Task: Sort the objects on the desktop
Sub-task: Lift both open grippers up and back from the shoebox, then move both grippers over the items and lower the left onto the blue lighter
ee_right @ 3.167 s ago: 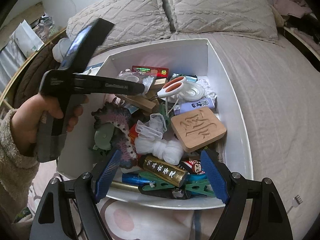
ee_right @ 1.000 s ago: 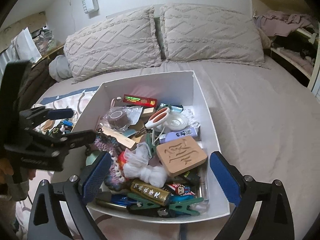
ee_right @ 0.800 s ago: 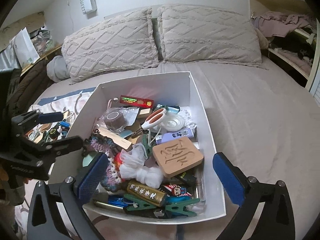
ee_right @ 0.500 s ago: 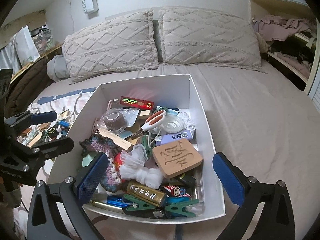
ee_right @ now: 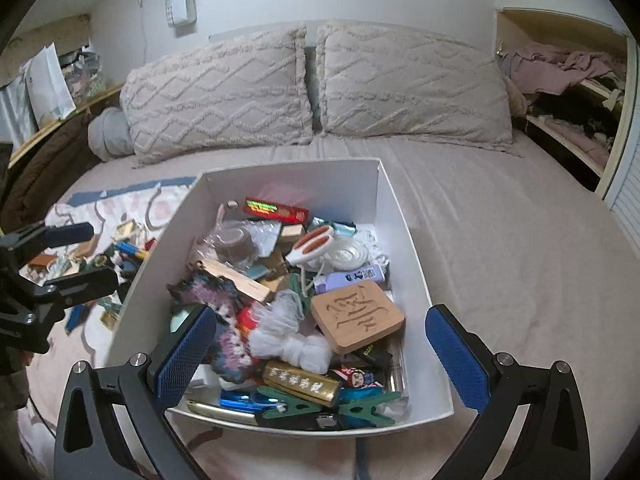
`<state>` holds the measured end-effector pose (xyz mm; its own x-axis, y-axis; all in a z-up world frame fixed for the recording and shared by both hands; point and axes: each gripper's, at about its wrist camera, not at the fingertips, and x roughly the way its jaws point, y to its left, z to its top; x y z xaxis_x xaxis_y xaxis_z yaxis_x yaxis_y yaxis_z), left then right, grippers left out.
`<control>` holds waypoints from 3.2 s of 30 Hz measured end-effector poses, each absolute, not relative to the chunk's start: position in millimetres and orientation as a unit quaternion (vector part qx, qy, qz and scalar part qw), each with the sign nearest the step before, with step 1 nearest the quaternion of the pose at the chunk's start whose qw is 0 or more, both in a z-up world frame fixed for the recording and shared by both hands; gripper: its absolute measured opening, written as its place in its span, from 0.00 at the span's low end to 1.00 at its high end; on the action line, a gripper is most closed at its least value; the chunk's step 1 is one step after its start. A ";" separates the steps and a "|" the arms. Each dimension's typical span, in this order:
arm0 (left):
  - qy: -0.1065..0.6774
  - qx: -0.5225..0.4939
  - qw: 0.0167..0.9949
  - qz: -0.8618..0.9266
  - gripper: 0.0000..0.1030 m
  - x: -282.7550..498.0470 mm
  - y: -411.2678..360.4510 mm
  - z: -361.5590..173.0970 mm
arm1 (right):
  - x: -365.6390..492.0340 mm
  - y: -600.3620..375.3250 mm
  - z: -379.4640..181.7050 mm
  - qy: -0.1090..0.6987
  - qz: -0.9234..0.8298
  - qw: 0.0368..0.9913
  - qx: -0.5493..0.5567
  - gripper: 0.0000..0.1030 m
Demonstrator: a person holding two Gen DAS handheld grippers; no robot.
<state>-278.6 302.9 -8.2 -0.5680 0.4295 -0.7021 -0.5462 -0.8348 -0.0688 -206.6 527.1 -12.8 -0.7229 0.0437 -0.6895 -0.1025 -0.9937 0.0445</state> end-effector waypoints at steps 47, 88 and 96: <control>0.004 -0.287 0.133 0.949 1.00 -206.3 1.5 76.3 | -170.5 318.3 76.6 0.009 0.955 -0.021 -0.296 1.00; -0.034 -0.423 0.175 0.888 0.71 -218.2 2.8 -119.0 | -220.0 246.7 -90.3 -0.025 0.919 -0.054 -0.389 1.00; -0.028 -0.458 0.197 0.867 0.62 -241.3 26.5 -151.4 | -239.9 247.8 -122.0 -0.036 0.895 -0.054 -0.442 1.00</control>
